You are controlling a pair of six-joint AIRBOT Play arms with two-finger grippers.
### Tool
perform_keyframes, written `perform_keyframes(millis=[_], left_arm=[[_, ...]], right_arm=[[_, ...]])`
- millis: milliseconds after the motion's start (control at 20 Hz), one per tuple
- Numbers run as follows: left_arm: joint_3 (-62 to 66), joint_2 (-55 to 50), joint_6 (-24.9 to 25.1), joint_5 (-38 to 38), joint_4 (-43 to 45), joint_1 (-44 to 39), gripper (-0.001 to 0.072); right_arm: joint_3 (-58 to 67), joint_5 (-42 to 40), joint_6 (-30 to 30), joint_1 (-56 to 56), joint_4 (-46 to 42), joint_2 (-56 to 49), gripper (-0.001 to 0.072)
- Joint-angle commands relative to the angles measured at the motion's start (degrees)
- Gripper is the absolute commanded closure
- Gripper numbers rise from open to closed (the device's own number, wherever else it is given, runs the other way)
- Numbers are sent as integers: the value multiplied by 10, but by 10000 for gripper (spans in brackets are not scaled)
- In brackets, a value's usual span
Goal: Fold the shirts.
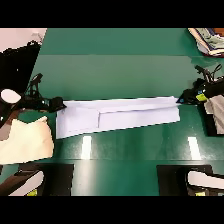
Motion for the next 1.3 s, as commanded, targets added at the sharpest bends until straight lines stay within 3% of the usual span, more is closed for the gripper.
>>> perform_keyframes(millis=[0, 150, 200, 300, 500, 550, 750, 800, 900, 950, 1150, 1250], left_arm=[[52, -40, 7, 44, -4, 0, 271], [86, -40, 10, 16, -3, 0, 273], [93, -40, 9, 5, -8, 0, 321], [96, -40, 10, -2, -33, 0, 578], [95, -40, 16, -2, -76, -2, 599], [95, -40, 21, 1, -75, -10, 688], [96, -57, 24, 42, -75, -104, 688], [96, -70, 23, 54, -79, -132, 689], [105, -104, 2, 69, -81, -181, 689], [117, -127, -2, 70, -81, -206, 688], [199, -230, -2, 69, -80, -301, 689], [244, -289, -10, 68, -81, -338, 688]], right_arm=[[36, -3, 1, -17, 49, -54, 270], [17, 12, -2, -57, 50, -54, 270], [1, 20, -15, -73, 50, -54, 246], [-43, 16, -37, -101, 62, -54, 109], [-123, -36, -86, -121, 113, -54, 120], [-135, -50, -89, -114, 123, -55, 149], [-146, -80, -104, -56, 135, -55, 161], [-141, -80, -104, -44, 134, -54, 261], [-123, -71, -105, -35, 135, -54, 529], [-108, -56, -114, -35, 136, -54, 700], [-18, 35, -108, -31, 188, -29, 696], [20, 44, -79, -15, 226, 9, 696]])
